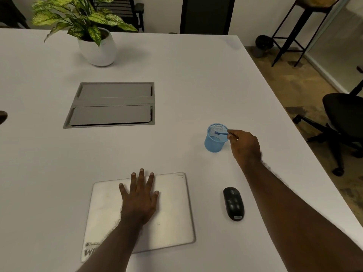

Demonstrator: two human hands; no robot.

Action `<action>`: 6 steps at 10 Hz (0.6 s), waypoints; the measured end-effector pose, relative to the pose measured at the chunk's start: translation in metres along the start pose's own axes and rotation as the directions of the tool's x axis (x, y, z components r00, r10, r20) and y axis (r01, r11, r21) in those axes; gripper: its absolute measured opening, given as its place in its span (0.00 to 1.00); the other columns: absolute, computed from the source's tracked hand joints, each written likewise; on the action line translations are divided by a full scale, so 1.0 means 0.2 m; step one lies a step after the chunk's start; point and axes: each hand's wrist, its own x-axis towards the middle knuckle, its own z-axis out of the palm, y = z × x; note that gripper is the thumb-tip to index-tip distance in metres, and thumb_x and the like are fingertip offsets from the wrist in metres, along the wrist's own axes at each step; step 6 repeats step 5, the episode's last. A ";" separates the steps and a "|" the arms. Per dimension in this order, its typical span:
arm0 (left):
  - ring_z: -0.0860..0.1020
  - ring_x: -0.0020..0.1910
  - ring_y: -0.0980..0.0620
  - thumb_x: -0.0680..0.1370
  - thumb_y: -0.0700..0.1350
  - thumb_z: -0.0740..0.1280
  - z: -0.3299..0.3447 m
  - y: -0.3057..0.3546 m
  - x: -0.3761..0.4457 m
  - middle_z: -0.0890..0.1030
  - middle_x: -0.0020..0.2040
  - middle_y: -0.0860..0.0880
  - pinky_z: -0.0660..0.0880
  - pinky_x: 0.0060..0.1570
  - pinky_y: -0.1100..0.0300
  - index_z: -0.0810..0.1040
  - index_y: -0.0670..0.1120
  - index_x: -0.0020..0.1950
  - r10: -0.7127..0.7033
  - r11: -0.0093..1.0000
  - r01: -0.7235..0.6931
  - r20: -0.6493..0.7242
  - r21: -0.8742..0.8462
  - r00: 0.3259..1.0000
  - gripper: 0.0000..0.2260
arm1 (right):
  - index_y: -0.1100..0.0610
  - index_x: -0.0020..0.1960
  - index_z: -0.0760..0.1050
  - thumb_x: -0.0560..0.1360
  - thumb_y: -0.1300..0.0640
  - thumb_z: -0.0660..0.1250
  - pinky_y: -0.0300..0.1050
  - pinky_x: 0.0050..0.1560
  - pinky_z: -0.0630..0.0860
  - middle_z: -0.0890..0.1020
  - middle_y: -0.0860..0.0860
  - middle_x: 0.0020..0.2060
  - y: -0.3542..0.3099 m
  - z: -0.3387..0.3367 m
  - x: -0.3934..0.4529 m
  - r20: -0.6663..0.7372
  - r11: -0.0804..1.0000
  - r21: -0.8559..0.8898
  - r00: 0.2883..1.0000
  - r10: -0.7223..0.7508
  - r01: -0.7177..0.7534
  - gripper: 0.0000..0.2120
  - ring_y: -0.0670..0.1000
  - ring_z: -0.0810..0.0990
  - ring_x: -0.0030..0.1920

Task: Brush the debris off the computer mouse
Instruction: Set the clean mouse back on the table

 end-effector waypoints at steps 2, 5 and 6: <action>0.51 0.78 0.41 0.78 0.60 0.42 0.04 -0.05 0.02 0.49 0.80 0.46 0.54 0.68 0.29 0.52 0.52 0.79 0.005 0.999 -0.003 0.028 -0.042 1.000 0.30 | 0.53 0.66 0.79 0.82 0.55 0.60 0.50 0.60 0.75 0.82 0.55 0.62 -0.01 0.12 0.05 0.067 0.993 -0.119 0.998 0.015 -0.007 0.16 0.59 0.79 0.61; 0.54 0.77 0.40 0.79 0.59 0.46 0.00 -0.03 -0.01 0.54 0.79 0.44 0.56 0.68 0.29 0.57 0.50 0.78 0.024 0.997 -0.024 -0.003 -0.070 1.000 0.29 | 0.53 0.70 0.75 0.78 0.47 0.66 0.51 0.62 0.75 0.81 0.53 0.65 -0.02 0.11 -0.04 0.119 0.993 -0.101 0.990 0.076 -0.064 0.22 0.57 0.78 0.64; 0.54 0.77 0.40 0.79 0.59 0.46 0.00 -0.03 -0.01 0.54 0.79 0.44 0.56 0.68 0.29 0.57 0.50 0.78 0.024 0.997 -0.024 -0.003 -0.070 1.000 0.29 | 0.53 0.70 0.75 0.78 0.47 0.66 0.51 0.62 0.75 0.81 0.53 0.65 -0.02 0.11 -0.04 0.119 0.993 -0.101 0.990 0.076 -0.064 0.22 0.57 0.78 0.64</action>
